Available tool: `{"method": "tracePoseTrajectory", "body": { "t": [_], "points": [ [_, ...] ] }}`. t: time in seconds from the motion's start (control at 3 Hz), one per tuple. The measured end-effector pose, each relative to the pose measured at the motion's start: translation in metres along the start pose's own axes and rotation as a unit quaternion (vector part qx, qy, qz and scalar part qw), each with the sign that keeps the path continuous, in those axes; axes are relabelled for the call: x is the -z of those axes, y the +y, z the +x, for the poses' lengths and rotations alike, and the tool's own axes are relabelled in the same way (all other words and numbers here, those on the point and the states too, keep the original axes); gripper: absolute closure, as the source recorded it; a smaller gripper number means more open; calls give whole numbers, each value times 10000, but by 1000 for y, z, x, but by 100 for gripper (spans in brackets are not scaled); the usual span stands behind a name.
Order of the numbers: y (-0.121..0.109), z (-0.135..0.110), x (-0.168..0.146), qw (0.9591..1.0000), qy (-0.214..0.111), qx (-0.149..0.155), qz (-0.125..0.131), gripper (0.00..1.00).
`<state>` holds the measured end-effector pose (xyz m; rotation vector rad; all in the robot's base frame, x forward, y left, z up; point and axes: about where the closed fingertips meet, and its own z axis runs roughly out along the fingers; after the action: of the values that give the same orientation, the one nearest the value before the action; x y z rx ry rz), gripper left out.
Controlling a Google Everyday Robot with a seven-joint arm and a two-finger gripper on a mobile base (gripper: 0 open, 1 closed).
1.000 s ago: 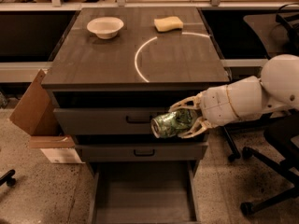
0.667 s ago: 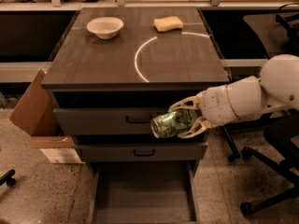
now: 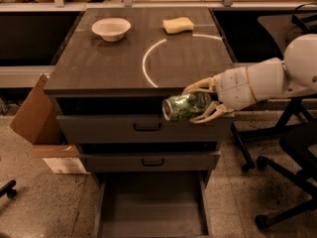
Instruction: Pick green can from bottom drawer and place on counter
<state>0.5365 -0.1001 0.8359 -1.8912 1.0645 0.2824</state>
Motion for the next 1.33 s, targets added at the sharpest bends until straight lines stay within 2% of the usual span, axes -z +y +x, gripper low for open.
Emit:
{"method": "tracePoseTrajectory", "body": {
  "t": [0.33, 0.67, 1.33],
  "points": [
    [-50, 4, 19, 9987, 208, -321, 339, 100],
    [-74, 10, 22, 9962, 273, -658, 493, 100],
    [-113, 38, 4, 9901, 260, -1283, 498, 100]
  ]
}}
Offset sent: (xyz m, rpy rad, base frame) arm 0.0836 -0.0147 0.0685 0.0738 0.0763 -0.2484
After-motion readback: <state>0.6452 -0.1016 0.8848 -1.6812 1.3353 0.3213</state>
